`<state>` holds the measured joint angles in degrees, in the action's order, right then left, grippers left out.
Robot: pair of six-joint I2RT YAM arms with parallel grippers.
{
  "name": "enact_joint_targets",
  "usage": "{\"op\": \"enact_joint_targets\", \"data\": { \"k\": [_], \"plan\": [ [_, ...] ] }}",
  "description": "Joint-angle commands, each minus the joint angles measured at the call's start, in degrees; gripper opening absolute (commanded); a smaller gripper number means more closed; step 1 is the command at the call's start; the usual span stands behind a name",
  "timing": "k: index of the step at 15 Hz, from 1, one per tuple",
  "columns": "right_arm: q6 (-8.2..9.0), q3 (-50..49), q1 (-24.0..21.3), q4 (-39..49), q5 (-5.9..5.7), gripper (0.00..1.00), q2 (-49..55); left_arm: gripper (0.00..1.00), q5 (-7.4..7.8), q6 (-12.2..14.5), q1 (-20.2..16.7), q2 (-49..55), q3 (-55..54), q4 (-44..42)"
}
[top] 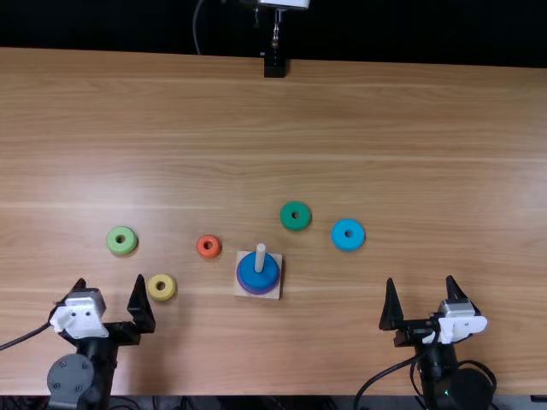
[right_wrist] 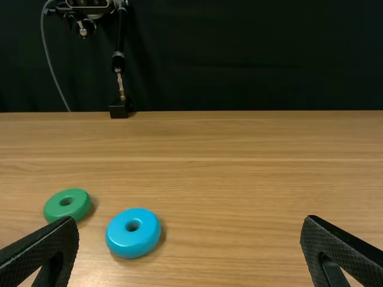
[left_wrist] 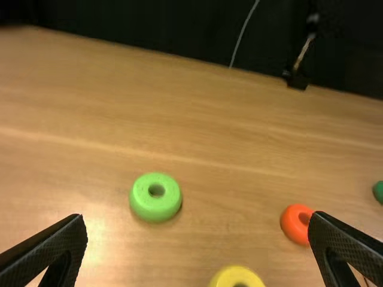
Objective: Build the Hanoi tower: stack the rings onto the peg from bottom to top in this color order: purple, dark blue, light blue, dark green, light green, yellow, orange.
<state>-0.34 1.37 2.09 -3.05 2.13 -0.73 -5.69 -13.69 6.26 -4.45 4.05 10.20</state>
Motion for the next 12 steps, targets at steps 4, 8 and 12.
{"op": "enact_joint_targets", "data": {
  "k": [4,8,12],
  "plan": [
    [-0.29,-0.49,-0.77,0.24,0.29,1.0,0.73,1.0,2.11,6.63,-0.9,3.31,-3.88,-2.39],
    [-0.19,-0.49,-0.77,0.35,0.29,1.0,0.73,1.0,4.85,8.95,-1.25,4.45,-4.05,-2.39],
    [-0.19,-0.49,-0.77,0.35,0.29,1.0,0.73,1.0,4.53,8.95,-1.25,4.45,-4.05,-2.39]
  ]
}}
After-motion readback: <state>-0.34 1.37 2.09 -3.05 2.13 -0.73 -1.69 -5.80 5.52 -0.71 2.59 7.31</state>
